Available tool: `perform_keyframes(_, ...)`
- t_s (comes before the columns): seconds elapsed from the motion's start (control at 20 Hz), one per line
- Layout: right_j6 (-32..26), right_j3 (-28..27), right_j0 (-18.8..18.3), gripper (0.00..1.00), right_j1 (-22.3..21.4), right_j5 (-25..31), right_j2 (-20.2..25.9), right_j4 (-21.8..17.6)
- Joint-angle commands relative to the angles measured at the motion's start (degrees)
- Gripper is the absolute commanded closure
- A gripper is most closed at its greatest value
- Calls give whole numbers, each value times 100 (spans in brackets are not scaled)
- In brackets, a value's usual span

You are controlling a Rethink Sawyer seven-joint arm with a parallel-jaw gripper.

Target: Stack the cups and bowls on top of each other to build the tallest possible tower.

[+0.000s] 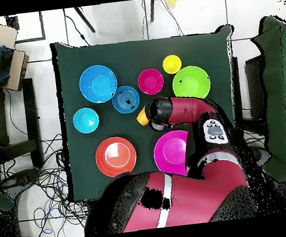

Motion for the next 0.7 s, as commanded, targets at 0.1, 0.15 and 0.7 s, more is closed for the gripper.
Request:
perform_keyframes(0.1,-152,-566,261,0,76,371,445,-132)
perform_keyframes(0.15,-163,-576,276,0,48,427,450,-116)
perform_keyframes(0.7,-233,240,259,0,-738,326,449,-69)
